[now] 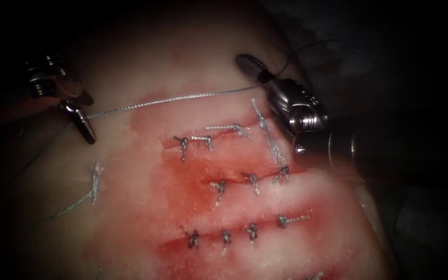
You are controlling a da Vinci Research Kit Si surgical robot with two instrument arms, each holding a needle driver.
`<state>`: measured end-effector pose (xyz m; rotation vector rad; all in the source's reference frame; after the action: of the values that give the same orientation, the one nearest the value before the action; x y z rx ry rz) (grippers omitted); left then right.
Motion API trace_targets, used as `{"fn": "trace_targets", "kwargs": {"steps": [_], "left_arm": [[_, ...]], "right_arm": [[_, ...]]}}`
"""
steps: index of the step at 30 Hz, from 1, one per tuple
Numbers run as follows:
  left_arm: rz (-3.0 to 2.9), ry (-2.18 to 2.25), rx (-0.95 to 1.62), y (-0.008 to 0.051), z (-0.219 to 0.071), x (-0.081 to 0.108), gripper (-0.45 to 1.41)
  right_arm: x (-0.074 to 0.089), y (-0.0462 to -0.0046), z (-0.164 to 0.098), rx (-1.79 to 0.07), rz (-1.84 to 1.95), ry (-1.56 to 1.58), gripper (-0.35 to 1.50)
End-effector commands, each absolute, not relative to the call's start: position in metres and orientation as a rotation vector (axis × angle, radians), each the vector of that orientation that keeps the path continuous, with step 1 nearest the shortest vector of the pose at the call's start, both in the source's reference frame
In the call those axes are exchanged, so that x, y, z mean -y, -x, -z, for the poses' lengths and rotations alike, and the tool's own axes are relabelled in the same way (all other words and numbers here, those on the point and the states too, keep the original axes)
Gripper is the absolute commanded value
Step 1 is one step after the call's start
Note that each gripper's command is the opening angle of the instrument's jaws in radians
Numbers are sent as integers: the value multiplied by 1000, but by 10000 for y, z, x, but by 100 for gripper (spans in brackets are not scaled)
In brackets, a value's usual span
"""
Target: Wound Closure
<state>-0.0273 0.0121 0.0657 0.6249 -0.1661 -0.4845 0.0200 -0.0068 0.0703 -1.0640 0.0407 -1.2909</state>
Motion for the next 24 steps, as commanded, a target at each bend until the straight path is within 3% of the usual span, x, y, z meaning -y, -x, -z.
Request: {"fn": "trace_targets", "kwargs": {"steps": [1,13,21,22,23,24], "left_arm": [[513,-614,167,277,-656,-139,100],[554,-590,207,254,-610,-190,121],[655,-633,363,245,-518,-259,121],[692,-622,394,246,-493,-276,121],[692,-622,394,246,-493,-276,121],[690,-613,406,248,-483,-283,120]], "right_arm": [[75,-205,-720,-42,1307,1047,-35],[82,-203,-735,-54,1298,1020,-35],[81,-201,-731,-52,1298,1012,-35],[76,-201,-725,-21,1276,1012,-23],[76,-201,-725,-21,1276,1012,-23],[72,-201,-719,-14,1262,1024,4]]}}
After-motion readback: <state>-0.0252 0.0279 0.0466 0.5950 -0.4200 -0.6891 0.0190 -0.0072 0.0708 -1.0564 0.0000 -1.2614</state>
